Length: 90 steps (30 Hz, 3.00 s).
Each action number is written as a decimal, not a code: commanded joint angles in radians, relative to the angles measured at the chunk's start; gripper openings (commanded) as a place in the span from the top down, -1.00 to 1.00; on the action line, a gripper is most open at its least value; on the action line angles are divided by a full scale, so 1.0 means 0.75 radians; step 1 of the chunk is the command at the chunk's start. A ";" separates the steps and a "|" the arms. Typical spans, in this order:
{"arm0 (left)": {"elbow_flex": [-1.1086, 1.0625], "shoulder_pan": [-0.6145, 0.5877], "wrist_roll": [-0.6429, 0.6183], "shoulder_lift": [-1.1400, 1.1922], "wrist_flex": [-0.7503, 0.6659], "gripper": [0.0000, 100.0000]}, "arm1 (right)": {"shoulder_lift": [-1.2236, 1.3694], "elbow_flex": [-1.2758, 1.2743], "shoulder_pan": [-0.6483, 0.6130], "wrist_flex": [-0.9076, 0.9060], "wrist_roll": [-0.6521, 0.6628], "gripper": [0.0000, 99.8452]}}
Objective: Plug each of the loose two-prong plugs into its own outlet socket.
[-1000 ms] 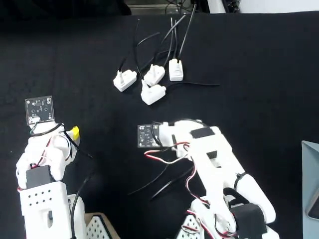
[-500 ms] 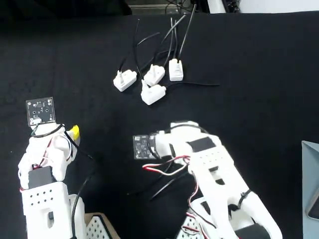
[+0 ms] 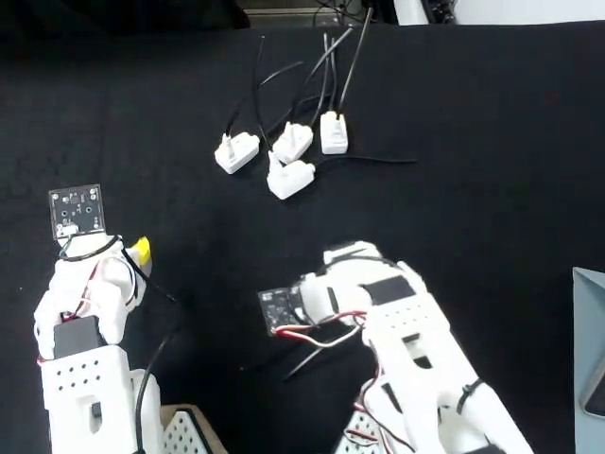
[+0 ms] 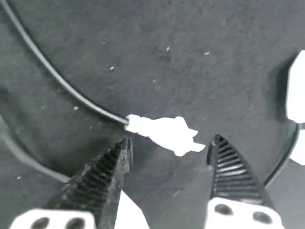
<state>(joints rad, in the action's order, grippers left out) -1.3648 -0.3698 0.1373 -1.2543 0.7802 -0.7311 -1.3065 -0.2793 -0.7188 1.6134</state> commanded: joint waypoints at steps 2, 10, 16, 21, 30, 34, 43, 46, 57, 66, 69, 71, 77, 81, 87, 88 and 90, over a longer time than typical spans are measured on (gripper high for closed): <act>0.005 0.001 -0.006 -0.016 -0.031 0.52 | -0.081 -0.030 0.033 0.006 0.029 0.49; 0.007 0.001 -0.006 -0.016 -0.023 0.52 | -0.075 -0.204 -0.055 0.348 0.029 0.50; 0.007 0.001 -0.006 -0.016 -0.023 0.52 | -0.001 -0.159 -0.110 0.364 0.027 0.59; 0.007 0.001 -0.006 -0.016 -0.023 0.52 | 0.179 -0.073 -0.113 0.368 0.027 0.70; 0.005 -0.001 -0.006 -0.016 -0.025 0.52 | 0.394 0.122 -0.106 0.360 0.018 0.98; 0.003 -0.001 -0.006 -0.016 -0.027 0.52 | 0.400 0.240 -0.110 0.278 -0.168 0.98; 0.003 -0.001 -0.006 -0.016 -0.029 0.52 | 0.472 0.719 -0.180 -0.307 -0.865 0.98; 0.003 -0.001 -0.006 -0.016 -0.029 0.52 | 0.611 0.821 -0.203 -0.387 -1.041 0.98; 0.001 -0.001 -0.006 -0.016 -0.027 0.52 | 1.085 1.165 -0.213 -0.405 -1.401 0.98; 0.001 -0.001 -0.006 -0.016 -0.029 0.52 | 1.112 1.196 -0.229 -0.522 -1.432 0.79; 0.001 -0.001 -0.006 -0.016 -0.029 0.52 | 1.112 1.200 -0.229 -0.520 -1.432 0.78; -0.001 -0.001 -0.006 -0.016 -0.029 0.52 | 1.112 1.231 -0.229 -0.554 -1.434 0.78; -0.001 0.001 -0.006 -0.016 -0.027 0.52 | 1.122 1.431 -0.227 -0.816 -1.434 0.78; -0.001 0.001 -0.006 -0.016 -0.023 0.52 | 1.124 1.437 -0.227 -0.859 -1.426 0.78; -0.001 0.001 -0.006 -0.016 -0.023 0.52 | 1.124 1.392 -0.229 -0.861 -1.424 0.77; -0.001 0.001 -0.006 -0.016 -0.020 0.52 | 1.124 1.388 -0.229 -0.865 -1.424 0.75; -0.001 0.001 -0.006 -0.016 -0.020 0.52 | 1.124 1.384 -0.229 -0.896 -1.424 0.67</act>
<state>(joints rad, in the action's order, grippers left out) -1.3725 -0.3698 0.1373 -1.2543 0.7802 0.1158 -0.2739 -0.4358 -1.3663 0.5501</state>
